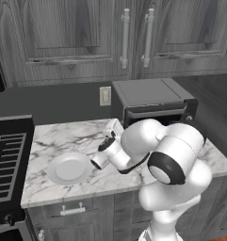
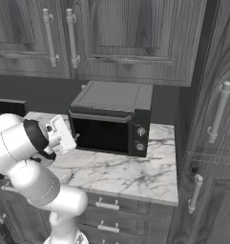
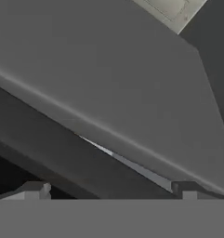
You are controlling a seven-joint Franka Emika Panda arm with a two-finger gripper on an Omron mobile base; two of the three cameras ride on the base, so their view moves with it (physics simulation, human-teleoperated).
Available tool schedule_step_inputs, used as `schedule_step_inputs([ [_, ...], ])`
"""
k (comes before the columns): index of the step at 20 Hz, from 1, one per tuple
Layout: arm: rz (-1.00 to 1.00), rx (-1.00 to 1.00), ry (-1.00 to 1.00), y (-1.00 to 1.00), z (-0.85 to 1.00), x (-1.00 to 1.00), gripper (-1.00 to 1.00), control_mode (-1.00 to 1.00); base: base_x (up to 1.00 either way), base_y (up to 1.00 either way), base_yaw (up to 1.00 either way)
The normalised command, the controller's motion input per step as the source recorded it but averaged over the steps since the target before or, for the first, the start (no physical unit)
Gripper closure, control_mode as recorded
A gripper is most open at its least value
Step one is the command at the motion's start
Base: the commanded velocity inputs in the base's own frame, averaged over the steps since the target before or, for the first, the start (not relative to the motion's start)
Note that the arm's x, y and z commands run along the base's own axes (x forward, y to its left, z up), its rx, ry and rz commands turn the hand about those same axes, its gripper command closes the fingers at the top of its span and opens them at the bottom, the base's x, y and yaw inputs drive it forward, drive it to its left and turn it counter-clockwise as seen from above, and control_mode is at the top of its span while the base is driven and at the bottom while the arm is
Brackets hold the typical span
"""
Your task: Pick up the bagel from the plate, place it on the toaster oven rack, close the door, and set the timer.
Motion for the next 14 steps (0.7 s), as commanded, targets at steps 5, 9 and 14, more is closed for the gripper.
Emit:
schedule_step_inputs([
  [5,0.07,-0.16,0.08,0.0,0.69,0.65,-1.0,-1.0,0.0,0.0,0.0],
  [9,0.05,-0.11,0.09,0.0,0.75,0.83,-1.0,-1.0,0.0,0.0,0.0],
  [14,0.08,-0.08,0.06,0.0,0.83,0.66,-1.0,-1.0,0.0,0.0,0.0],
])
